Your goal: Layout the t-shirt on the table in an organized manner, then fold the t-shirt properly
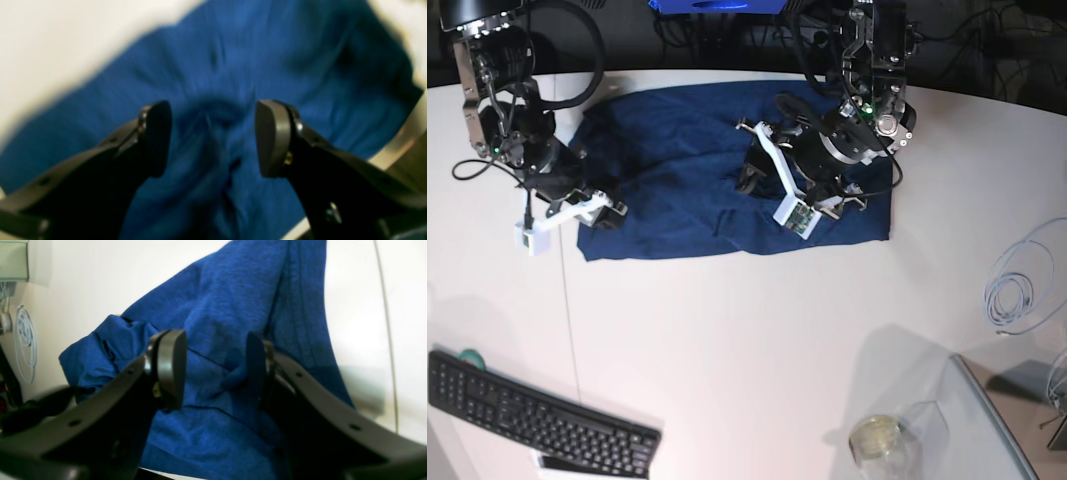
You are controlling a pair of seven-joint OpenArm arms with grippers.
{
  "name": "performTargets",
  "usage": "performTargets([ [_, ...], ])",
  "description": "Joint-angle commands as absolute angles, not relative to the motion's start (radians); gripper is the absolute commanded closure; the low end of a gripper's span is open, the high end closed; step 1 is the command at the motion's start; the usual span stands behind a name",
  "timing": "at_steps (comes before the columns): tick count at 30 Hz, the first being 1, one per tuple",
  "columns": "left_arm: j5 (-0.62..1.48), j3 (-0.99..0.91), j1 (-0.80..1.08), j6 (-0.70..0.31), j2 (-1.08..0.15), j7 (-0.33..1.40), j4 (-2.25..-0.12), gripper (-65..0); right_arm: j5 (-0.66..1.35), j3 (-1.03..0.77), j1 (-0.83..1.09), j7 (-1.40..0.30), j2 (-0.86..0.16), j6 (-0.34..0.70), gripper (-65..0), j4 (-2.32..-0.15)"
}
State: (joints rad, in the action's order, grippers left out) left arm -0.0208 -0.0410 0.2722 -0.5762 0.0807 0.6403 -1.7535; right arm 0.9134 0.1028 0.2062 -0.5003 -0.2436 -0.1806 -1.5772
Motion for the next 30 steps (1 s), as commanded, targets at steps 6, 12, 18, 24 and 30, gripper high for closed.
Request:
performTargets([
  [6, -0.008, -0.278, 0.346, -0.582, 0.018, 0.624, -1.929, -37.5, 0.914, 0.143, 0.188, -0.542, -0.255, -0.166, -26.6, -1.649],
  [12, -0.007, -0.756, 0.349, -0.588, -0.018, 0.624, -1.867, -19.7, 0.914, 0.387, 0.061, -0.588, -0.343, -0.166, -26.6, -1.744],
  [18, -0.007, -1.063, 0.340, -0.588, -0.104, 0.619, -1.675, 0.0, 0.906, 0.768, -0.183, -0.631, -0.341, -0.174, -26.4, -1.725],
  [24, -0.007, -1.184, 0.348, -0.590, -0.151, 0.616, -1.546, 0.0, 0.685, 0.997, -0.275, -0.680, -0.194, -0.320, -26.6, -1.595],
  [30, -0.007, -1.239, 0.348, -0.698, -0.147, 0.616, -1.537, 0.0, 0.472, 1.024, -0.266, -0.679, -0.084, -0.320, -27.0, -1.481],
])
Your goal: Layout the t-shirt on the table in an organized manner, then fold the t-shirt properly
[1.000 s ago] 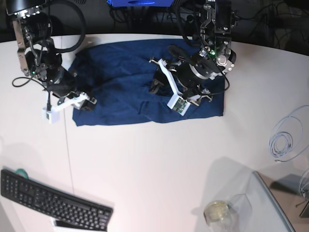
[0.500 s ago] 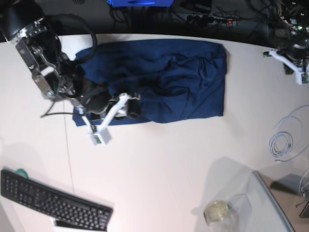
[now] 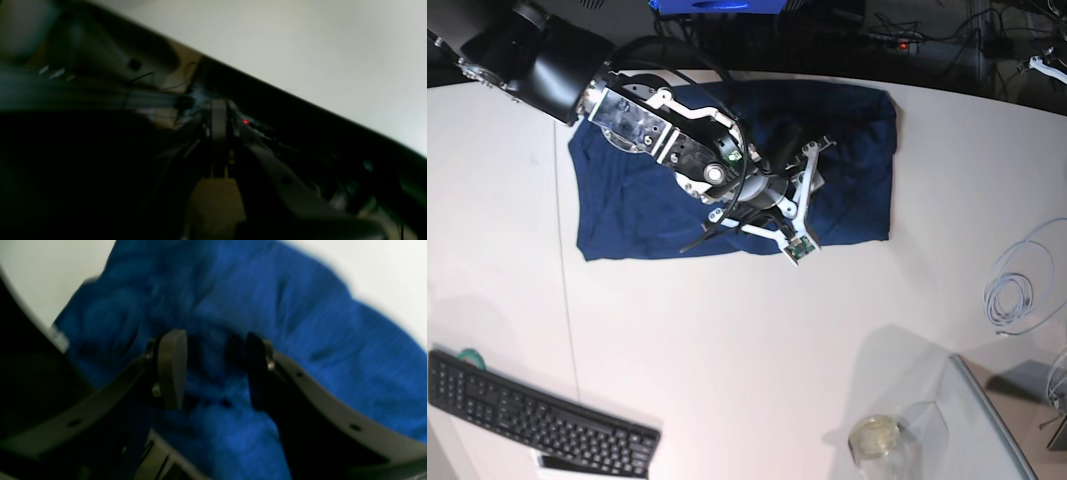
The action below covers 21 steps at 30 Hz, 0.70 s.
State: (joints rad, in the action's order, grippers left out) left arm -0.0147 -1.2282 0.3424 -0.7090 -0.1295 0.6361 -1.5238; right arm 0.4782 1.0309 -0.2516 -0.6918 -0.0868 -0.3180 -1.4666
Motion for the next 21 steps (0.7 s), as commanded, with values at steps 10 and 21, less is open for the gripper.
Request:
performTargets([
  [10, -0.007, -1.237, 0.348, -0.698, -0.145, 0.616, -1.534, 0.0, 0.268, 1.024, -0.259, -0.679, -0.007, -0.320, -26.9, -1.351],
  [21, -0.007, -1.236, 0.338, -0.698, -0.145, 0.616, -1.532, 0.0, 0.265, 1.017, -0.259, -0.677, -0.007, -0.320, -0.9, -1.288],
])
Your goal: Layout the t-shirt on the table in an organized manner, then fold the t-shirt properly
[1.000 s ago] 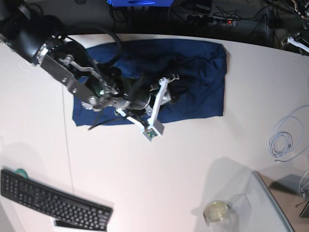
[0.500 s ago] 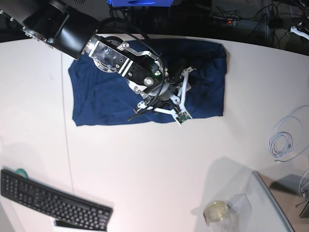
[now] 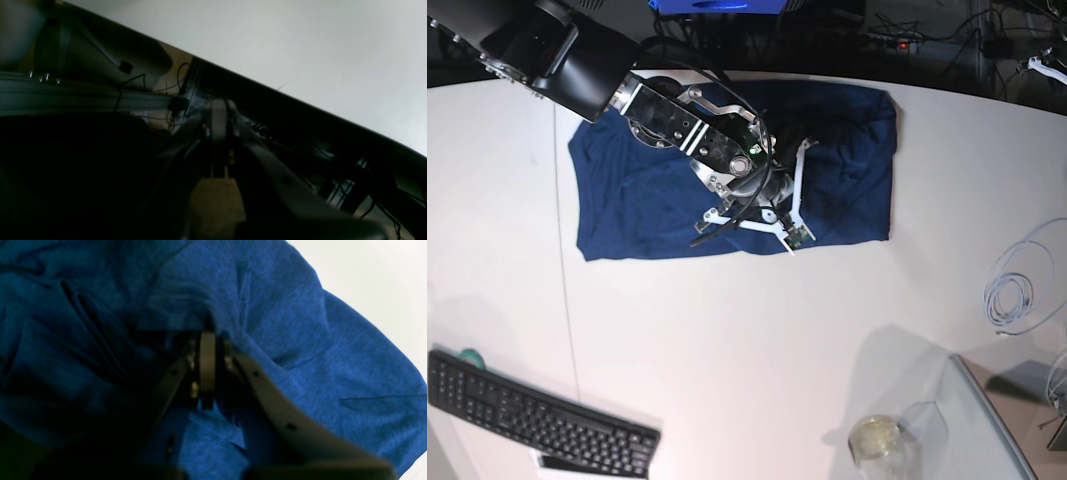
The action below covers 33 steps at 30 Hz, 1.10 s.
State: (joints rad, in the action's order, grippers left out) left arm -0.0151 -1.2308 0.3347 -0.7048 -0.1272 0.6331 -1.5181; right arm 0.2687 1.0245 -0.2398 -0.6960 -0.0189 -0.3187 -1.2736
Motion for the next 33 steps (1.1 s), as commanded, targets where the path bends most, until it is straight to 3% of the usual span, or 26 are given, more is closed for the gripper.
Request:
performTargets([
  [1, -0.007, -1.236, 0.338, -0.698, -0.145, 0.616, -1.532, 0.0, 0.265, 1.017, -0.260, -0.677, -0.008, -0.320, -1.4, -1.288],
  [11, -0.007, -1.236, 0.338, -0.698, -0.151, 0.616, -1.458, 0.0, 0.266, 0.831, -0.252, -0.679, -0.015, -0.315, -0.8, -1.287],
  [13, -0.007, -1.236, 0.338, -0.698, -0.151, 0.616, -1.455, 0.0, 0.266, 0.800, -0.245, -0.694, -0.015, -0.314, -8.0, -1.285],
  [17, -0.007, -1.234, 0.337, -0.698, -0.151, 0.616, -1.455, 0.0, 0.266, 0.776, -0.232, -0.739, -0.015, -0.314, -34.2, -1.293],
  [18, -0.007, -1.234, 0.337, -0.698, -0.151, 0.616, -1.455, 0.0, 0.266, 0.776, -0.232, -0.742, -0.015, -0.314, -35.3, -1.294],
  [24, -0.007, -1.234, 0.337, -0.698, -0.153, 0.616, -1.455, 0.0, 0.262, 0.809, -0.163, -0.716, -0.035, -0.314, -24.0, -1.454],
  [26, -0.007, -1.234, 0.337, -0.698, -0.153, 0.616, -1.455, 0.0, 0.262, 0.903, -0.165, -0.720, -0.038, -0.314, -24.8, -1.498],
  [30, -0.007, -1.234, 0.337, -0.698, -0.153, 0.616, -1.455, 0.0, 0.265, 1.033, -0.206, -0.720, -0.007, -0.314, -32.1, -1.451],
  [33, -0.007, -1.234, 0.337, -0.698, -0.153, 0.616, -1.455, 0.0, 0.265, 1.056, -0.231, -0.719, 0.047, -0.314, -32.1, -1.348],
])
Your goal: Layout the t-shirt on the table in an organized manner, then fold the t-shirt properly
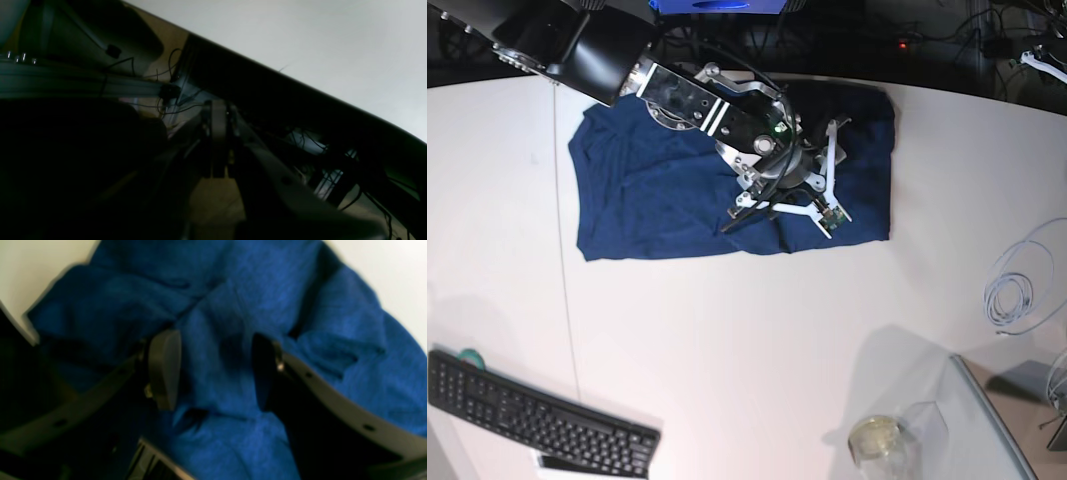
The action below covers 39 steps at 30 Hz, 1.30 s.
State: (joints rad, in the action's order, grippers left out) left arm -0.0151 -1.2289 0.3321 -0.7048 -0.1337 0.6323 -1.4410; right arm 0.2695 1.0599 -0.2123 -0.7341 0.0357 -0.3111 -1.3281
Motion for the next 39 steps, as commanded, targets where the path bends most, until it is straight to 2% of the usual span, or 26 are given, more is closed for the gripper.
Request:
performTargets([
  [1, -0.007, -1.234, 0.338, -0.698, -0.153, 0.616, -1.455, 0.0, 0.265, 1.056, -0.239, -0.714, 0.064, -0.314, -32.1, -1.314],
  [5, -0.007, -1.234, 0.338, -0.698, -0.153, 0.616, -1.455, 0.0, 0.262, 1.058, -0.271, -0.713, 0.105, -0.314, -32.1, -1.231],
  [14, -0.008, -1.234, 0.338, -0.698, -0.153, 0.616, -1.455, 0.0, 0.263, 1.056, -0.300, -0.713, 0.105, -0.314, -31.8, -1.211],
  [15, -0.008, -1.234, 0.338, -0.698, -0.153, 0.616, -1.455, 0.0, 0.265, 1.056, -0.300, -0.713, 0.105, -0.314, -30.5, -1.205],
  [19, -0.008, -1.234, 0.337, -0.698, -0.153, 0.616, -1.455, 0.0, 0.266, 1.056, -0.298, -0.713, 0.107, -0.275, -14.3, -1.179],
  [22, -0.008, -1.234, 0.337, -0.698, -0.153, 0.616, -1.455, 0.0, 0.266, 1.053, -0.292, -0.717, 0.107, -0.202, -14.9, -1.176],
  [24, -0.008, -1.234, 0.337, -0.698, -0.153, 0.616, -1.454, 0.0, 0.266, 1.053, -0.288, -0.719, 0.107, -0.200, -13.7, -1.182],
  [27, -0.008, -1.234, 0.337, -0.698, -0.153, 0.616, -1.454, 0.0, 0.266, 1.053, -0.272, -0.720, 0.105, -0.200, -1.7, -1.208],
  [28, -0.008, -1.234, 0.337, -0.698, -0.153, 0.616, -1.454, 0.0, 0.266, 1.053, -0.265, -0.723, 0.102, -0.200, 0.0, -1.225],
  [35, -0.008, -1.234, 0.337, -0.698, -0.153, 0.616, -1.454, 0.0, 0.266, 1.049, -0.197, -0.800, 0.039, -0.202, 0.0, -1.405],
  [39, -0.008, -1.234, 0.337, -0.698, -0.153, 0.616, -1.454, 0.0, 0.265, 0.947, -0.133, -0.835, 0.002, -0.197, 0.0, -1.506],
])
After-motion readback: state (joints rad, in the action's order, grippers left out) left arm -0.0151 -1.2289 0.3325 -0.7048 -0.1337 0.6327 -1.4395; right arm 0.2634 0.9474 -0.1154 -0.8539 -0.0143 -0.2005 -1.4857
